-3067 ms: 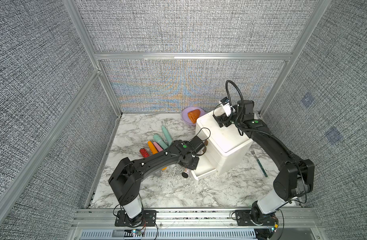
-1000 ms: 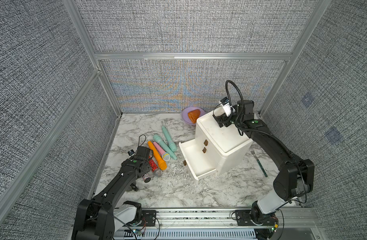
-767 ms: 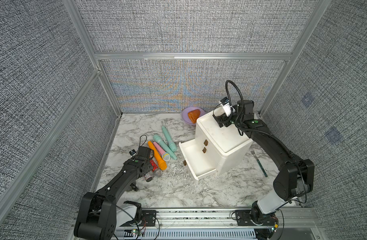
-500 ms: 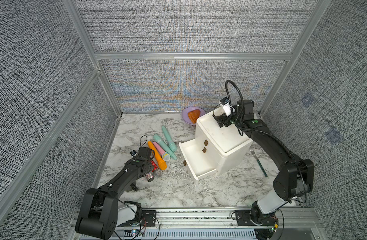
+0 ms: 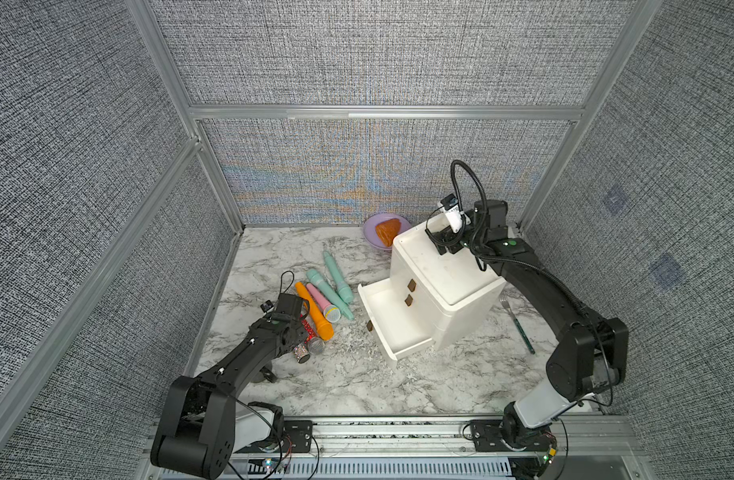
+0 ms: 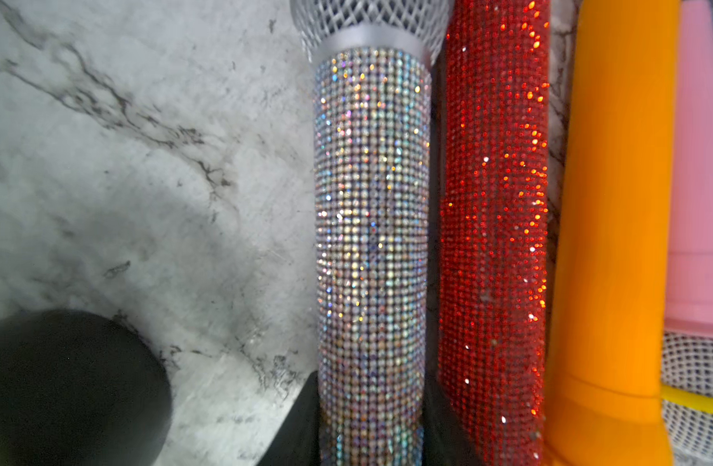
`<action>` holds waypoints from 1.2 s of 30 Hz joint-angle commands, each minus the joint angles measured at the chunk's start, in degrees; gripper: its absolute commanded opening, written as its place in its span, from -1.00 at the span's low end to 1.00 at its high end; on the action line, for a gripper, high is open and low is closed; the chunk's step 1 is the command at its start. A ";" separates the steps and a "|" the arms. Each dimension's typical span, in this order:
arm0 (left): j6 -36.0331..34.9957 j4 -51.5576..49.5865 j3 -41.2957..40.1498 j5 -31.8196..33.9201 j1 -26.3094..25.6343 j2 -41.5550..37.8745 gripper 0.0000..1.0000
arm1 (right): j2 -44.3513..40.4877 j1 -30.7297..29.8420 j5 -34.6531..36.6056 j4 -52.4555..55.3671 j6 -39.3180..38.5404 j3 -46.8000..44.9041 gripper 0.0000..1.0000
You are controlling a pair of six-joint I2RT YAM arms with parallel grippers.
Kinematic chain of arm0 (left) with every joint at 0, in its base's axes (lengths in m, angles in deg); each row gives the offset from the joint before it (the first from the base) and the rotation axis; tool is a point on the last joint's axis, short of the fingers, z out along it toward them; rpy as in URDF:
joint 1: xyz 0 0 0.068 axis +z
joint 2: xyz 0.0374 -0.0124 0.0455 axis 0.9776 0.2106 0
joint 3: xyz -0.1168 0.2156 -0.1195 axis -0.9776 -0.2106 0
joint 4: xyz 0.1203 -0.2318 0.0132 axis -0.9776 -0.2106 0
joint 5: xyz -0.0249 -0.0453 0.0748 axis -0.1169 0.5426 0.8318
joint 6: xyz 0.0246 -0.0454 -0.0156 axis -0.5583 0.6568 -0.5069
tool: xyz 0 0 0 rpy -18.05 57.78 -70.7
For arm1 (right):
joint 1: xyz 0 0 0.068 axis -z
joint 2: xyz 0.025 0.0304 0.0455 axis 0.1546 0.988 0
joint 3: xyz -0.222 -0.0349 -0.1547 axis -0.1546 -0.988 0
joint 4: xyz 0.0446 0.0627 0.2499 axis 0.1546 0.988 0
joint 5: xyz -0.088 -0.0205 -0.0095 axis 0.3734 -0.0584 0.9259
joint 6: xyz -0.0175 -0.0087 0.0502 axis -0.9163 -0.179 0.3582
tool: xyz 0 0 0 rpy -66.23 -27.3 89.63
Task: Take the microphone out of the drawer
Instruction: Place the microphone at the center of the board.
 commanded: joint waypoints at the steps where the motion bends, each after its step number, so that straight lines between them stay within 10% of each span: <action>1: 0.03 -3.04 0.62 -0.45 0.11 -0.89 -0.26 | 1.61 -0.17 -2.76 12.92 1.46 -1.09 0.95; 22: -2.53 -6.29 2.10 0.11 0.11 -7.31 0.02 | 1.85 -0.17 -2.85 13.10 1.42 -0.84 0.95; 27: -7.53 -6.58 4.14 -1.64 0.11 -9.30 0.97 | 1.97 -0.20 -2.93 13.28 1.44 -0.65 0.95; 36: -20.15 -4.69 12.25 -21.26 -0.34 -1.79 1.00 | 2.60 -0.32 -2.94 13.72 1.54 0.13 0.95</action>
